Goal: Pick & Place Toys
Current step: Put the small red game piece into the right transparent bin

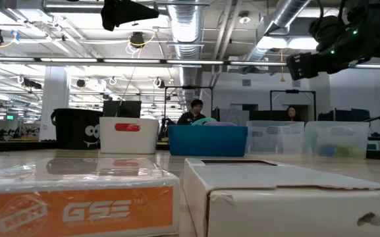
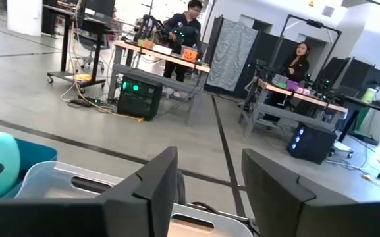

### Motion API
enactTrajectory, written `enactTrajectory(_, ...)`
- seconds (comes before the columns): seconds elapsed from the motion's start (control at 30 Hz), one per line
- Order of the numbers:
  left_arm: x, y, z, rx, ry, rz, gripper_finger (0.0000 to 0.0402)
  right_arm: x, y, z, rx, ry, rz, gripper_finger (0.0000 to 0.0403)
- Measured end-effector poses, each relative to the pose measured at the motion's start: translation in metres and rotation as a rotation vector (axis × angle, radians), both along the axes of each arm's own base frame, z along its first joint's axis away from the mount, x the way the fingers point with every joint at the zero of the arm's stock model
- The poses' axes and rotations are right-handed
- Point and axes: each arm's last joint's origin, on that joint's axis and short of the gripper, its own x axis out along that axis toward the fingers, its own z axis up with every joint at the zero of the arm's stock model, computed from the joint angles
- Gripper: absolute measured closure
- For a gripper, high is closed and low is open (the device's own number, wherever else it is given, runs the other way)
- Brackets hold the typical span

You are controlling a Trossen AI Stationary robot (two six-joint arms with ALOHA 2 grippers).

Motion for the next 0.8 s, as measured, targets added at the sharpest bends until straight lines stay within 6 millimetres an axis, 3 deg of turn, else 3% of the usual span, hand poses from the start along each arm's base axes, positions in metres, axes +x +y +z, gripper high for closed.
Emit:
enactTrajectory(0.23, 0.000, 0.000, 0.000, 0.000, 0.000, -0.001, 0.0039, 0.001, 0.013, 0.000, 0.002, -0.029, 0.078, 0.0234)
enactTrajectory(0.33, 0.000, 0.000, 0.000, 0.000, 0.000, 0.000, 0.0039, 0.003, 0.024, 0.000, 0.006, -0.093, 0.215, 0.0234)
enactTrajectory(0.43, 0.000, 0.000, 0.000, 0.001, 0.000, -0.001, 0.0039, 0.008, 0.040, 0.000, 0.021, -0.158, 0.511, 0.0234)
enactTrajectory(0.53, 0.000, 0.000, 0.000, 0.002, 0.002, -0.004, 0.0039, 0.014, 0.058, -0.005, 0.089, -0.184, 0.929, 0.0235)
enactTrajectory(0.67, 0.000, -0.003, -0.004, -0.003, 0.048, -0.111, 0.0039, 0.018, 0.079, -0.018, 0.341, -0.185, 1.454, 0.0238)
enactTrajectory(0.8, 0.003, -0.014, -0.014, -0.022, 0.113, -0.294, 0.0039, 0.019, 0.094, -0.034, 0.573, -0.162, 1.620, 0.0240)
